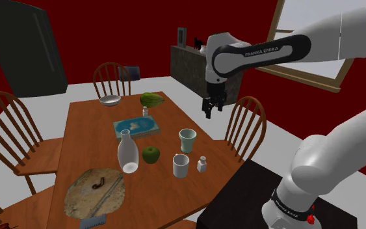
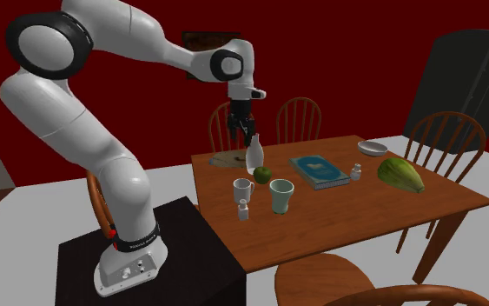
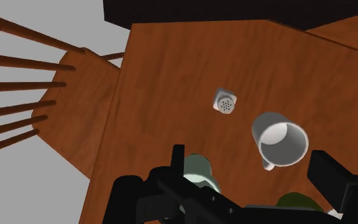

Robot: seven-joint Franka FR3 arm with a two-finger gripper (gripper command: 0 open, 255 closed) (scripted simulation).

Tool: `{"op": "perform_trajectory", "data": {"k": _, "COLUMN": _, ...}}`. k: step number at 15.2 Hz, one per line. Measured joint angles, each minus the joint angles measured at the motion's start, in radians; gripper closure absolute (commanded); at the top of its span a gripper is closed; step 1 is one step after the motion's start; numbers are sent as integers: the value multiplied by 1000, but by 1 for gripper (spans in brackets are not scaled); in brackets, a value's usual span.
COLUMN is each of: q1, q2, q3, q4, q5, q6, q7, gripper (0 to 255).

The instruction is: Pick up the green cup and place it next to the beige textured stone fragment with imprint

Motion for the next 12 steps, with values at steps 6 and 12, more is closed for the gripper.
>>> {"op": "perform_trajectory", "data": {"k": 6, "q1": -3, "q2": 223, "q3": 4, "q4": 60, "q5": -25, "q6": 144, "q7": 8, "gripper": 0}}
{"op": "perform_trajectory", "data": {"k": 12, "q1": -5, "q2": 453, "q3": 7, "q4": 157, "q5": -57, "q6": 256, "q7": 22, "gripper": 0}}
